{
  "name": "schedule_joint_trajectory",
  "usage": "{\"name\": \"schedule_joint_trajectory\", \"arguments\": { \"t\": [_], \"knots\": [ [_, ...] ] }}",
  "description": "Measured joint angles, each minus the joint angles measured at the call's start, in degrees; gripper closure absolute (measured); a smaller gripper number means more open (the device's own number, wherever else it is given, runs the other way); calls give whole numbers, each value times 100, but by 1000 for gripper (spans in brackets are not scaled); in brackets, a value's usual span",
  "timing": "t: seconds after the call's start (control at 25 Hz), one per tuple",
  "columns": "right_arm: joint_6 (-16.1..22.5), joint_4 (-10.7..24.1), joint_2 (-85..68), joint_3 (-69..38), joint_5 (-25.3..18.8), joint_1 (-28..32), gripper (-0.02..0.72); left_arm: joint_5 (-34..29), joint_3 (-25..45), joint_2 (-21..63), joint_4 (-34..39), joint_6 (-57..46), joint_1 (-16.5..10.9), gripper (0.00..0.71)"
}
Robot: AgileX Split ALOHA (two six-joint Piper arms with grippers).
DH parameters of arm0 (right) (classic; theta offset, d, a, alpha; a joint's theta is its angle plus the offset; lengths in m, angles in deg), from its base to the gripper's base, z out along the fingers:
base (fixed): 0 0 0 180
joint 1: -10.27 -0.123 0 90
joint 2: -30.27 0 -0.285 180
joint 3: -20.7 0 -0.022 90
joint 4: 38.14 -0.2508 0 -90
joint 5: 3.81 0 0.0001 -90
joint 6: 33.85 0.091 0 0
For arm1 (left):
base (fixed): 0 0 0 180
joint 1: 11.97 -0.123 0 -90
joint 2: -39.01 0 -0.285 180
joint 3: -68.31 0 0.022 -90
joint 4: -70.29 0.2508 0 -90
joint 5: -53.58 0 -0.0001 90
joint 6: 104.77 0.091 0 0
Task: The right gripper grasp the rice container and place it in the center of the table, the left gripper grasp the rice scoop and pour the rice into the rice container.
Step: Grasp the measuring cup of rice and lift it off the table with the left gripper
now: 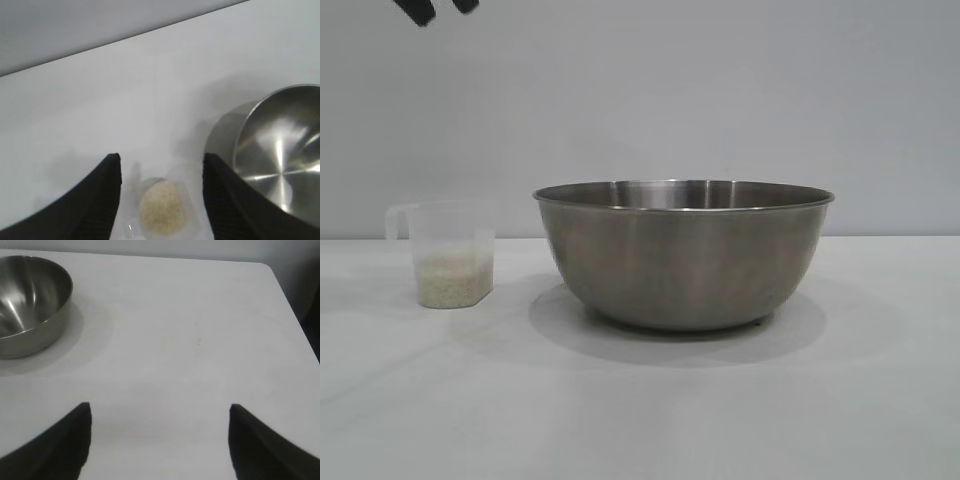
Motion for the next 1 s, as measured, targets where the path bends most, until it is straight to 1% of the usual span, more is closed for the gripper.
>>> {"name": "schedule_joint_trajectory", "arguments": {
  "t": [0.04,0.12,0.16,0.2,0.24,0.28,0.32,0.36,0.4,0.44,0.48,0.52,0.64,0.8,0.88,1.0],
  "knots": [
    [0,0,0,0,0,0,276,-158,0,71,47,-58,0,401],
    [0,0,0,0,0,0,269,-452,0,259,126,-145,0,401],
    [0,0,0,0,0,0,318,-608,0,352,151,-168,0,401],
    [0,0,0,0,0,0,335,-773,0,429,153,-200,0,401],
    [0,0,0,0,0,0,325,-916,0,517,164,-229,0,401],
    [0,0,0,0,0,0,370,-1098,0,592,177,-254,0,401],
    [0,0,0,0,0,0,389,-1288,0,639,193,-256,0,401],
    [0,0,0,0,0,0,382,-1415,0,691,207,-266,0,401],
    [0,0,0,0,0,0,436,-1500,0,741,220,-266,0,401],
    [0,0,0,0,0,0,454,-1529,0,802,231,-277,0,401],
    [0,0,0,0,0,0,441,-1540,78,871,231,-277,0,401],
    [0,0,0,0,0,0,498,-1541,188,971,234,-297,0,401],
    [0,0,0,0,0,0,498,-1576,624,1303,268,-389,0,401],
    [0,0,0,0,0,0,498,-1526,1436,1863,295,-403,0,401],
    [0,0,0,0,0,0,498,-1269,1883,2155,295,-403,0,401],
    [0,0,0,0,0,0,498,-723,2592,2641,295,-403,0,401]
  ]
}}
